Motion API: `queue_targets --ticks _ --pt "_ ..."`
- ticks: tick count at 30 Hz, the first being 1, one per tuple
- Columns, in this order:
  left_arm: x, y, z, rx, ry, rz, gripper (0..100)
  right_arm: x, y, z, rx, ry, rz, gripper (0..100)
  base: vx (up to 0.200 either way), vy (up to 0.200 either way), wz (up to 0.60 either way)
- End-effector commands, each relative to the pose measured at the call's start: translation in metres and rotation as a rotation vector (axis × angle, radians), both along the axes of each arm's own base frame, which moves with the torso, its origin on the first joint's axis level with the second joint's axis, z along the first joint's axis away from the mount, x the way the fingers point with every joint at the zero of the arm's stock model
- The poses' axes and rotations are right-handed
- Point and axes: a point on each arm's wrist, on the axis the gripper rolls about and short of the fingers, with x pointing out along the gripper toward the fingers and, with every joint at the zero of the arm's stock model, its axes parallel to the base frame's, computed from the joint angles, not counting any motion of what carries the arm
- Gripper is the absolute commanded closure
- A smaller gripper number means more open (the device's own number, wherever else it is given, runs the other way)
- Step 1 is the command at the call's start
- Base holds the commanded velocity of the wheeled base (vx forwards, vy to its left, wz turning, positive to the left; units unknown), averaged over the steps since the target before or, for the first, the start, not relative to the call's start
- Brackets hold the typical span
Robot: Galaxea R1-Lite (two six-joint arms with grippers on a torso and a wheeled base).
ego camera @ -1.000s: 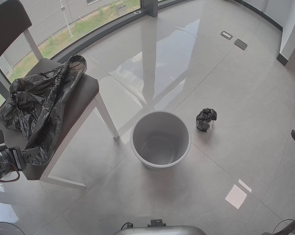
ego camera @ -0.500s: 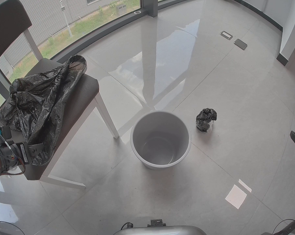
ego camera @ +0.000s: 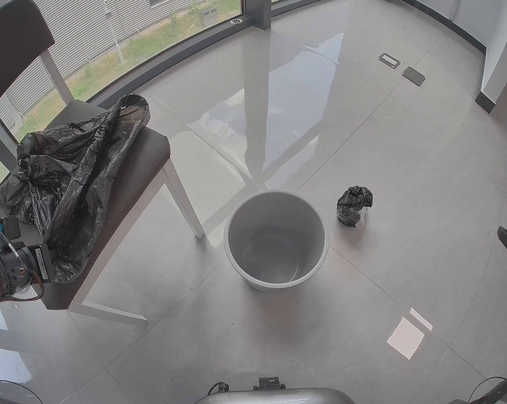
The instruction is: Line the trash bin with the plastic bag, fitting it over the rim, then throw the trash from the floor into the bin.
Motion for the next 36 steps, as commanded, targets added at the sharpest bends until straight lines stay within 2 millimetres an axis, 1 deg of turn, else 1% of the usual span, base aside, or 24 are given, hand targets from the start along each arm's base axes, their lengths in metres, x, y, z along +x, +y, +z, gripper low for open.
queue_targets --ticks 1,2,4,6,7,9,10,11,13,14,15,16,18,19,20,21,22,23,24,28,30,32,36 --pt "-0.003 -0.002 0.027 0.025 -0.109 -0.059 100 0.000 0.001 0.005 0.006 -0.023 0.052 0 0.000 0.000 0.00" --pt "-0.002 -0.002 0.033 0.028 -0.129 -0.079 100 0.001 0.002 0.008 0.010 -0.032 0.075 0 0.000 0.000 0.00" --pt "0.001 -0.008 0.055 0.052 -0.205 -0.174 100 0.014 0.003 0.019 0.021 -0.050 0.119 0 0.000 0.000 0.00" --pt "0.001 -0.008 0.056 0.054 -0.210 -0.181 100 0.014 0.003 0.020 0.020 -0.053 0.119 0 0.000 0.000 0.00" --pt "0.006 -0.022 0.089 0.109 -0.306 -0.311 100 0.035 0.003 0.031 0.039 -0.046 0.116 0 0.000 0.000 0.00" --pt "0.010 -0.035 0.108 0.136 -0.343 -0.408 100 0.050 0.003 0.037 0.065 -0.023 0.120 0 0.000 0.000 0.00" --pt "0.010 -0.035 0.108 0.136 -0.343 -0.408 100 0.050 0.003 0.037 0.065 -0.023 0.120 0 0.000 0.000 0.00" --pt "0.009 -0.045 0.121 0.139 -0.367 -0.474 100 0.059 0.004 0.039 0.076 -0.007 0.129 0 0.000 0.000 0.00" --pt "0.007 -0.058 0.138 0.123 -0.407 -0.552 100 0.073 0.008 0.042 0.078 0.011 0.153 0 0.000 0.000 0.00" --pt "0.007 -0.062 0.142 0.118 -0.420 -0.572 100 0.076 0.010 0.043 0.078 0.013 0.161 0 0.000 0.000 0.00" --pt "0.006 -0.069 0.151 0.104 -0.449 -0.615 100 0.084 0.012 0.046 0.078 0.018 0.176 0 0.000 0.000 0.00" --pt "0.005 -0.069 0.152 0.103 -0.454 -0.617 100 0.084 0.013 0.046 0.078 0.020 0.177 0 0.000 0.000 0.00" --pt "0.002 -0.080 0.166 0.081 -0.503 -0.673 100 0.096 0.018 0.049 0.072 0.028 0.207 0 0.000 0.000 0.00" --pt "0.002 -0.080 0.166 0.081 -0.503 -0.673 100 0.096 0.018 0.049 0.072 0.028 0.207 0 0.000 0.000 0.00" --pt "-0.001 -0.084 0.174 0.067 -0.530 -0.695 100 0.100 0.024 0.048 0.068 0.036 0.238 0 0.000 0.000 0.00" --pt "-0.001 -0.084 0.174 0.067 -0.530 -0.695 100 0.100 0.024 0.048 0.068 0.036 0.238 0 0.000 0.000 0.00" --pt "-0.005 -0.086 0.180 0.056 -0.558 -0.717 100 0.103 0.031 0.046 0.061 0.041 0.276 0 0.000 0.000 0.00" --pt "-0.006 -0.087 0.181 0.055 -0.559 -0.719 100 0.103 0.032 0.046 0.060 0.041 0.280 0 0.000 0.000 0.00" --pt "-0.011 -0.088 0.184 0.032 -0.578 -0.735 100 0.106 0.038 0.042 0.043 0.040 0.313 0 0.000 0.000 0.00" --pt "-0.028 -0.087 0.193 -0.037 -0.618 -0.806 100 0.115 0.050 0.034 0.011 0.037 0.366 0 0.000 0.000 0.00" --pt "-0.029 -0.087 0.194 -0.041 -0.622 -0.818 100 0.116 0.052 0.033 0.008 0.034 0.372 0 0.000 0.000 0.00" --pt "-0.038 -0.084 0.195 -0.058 -0.638 -0.882 100 0.127 0.060 0.027 0.008 0.033 0.398 0 0.000 0.000 0.00" --pt "-0.046 -0.084 0.194 -0.076 -0.642 -0.946 100 0.135 0.066 0.026 0.018 0.011 0.413 0 0.000 0.000 0.00"
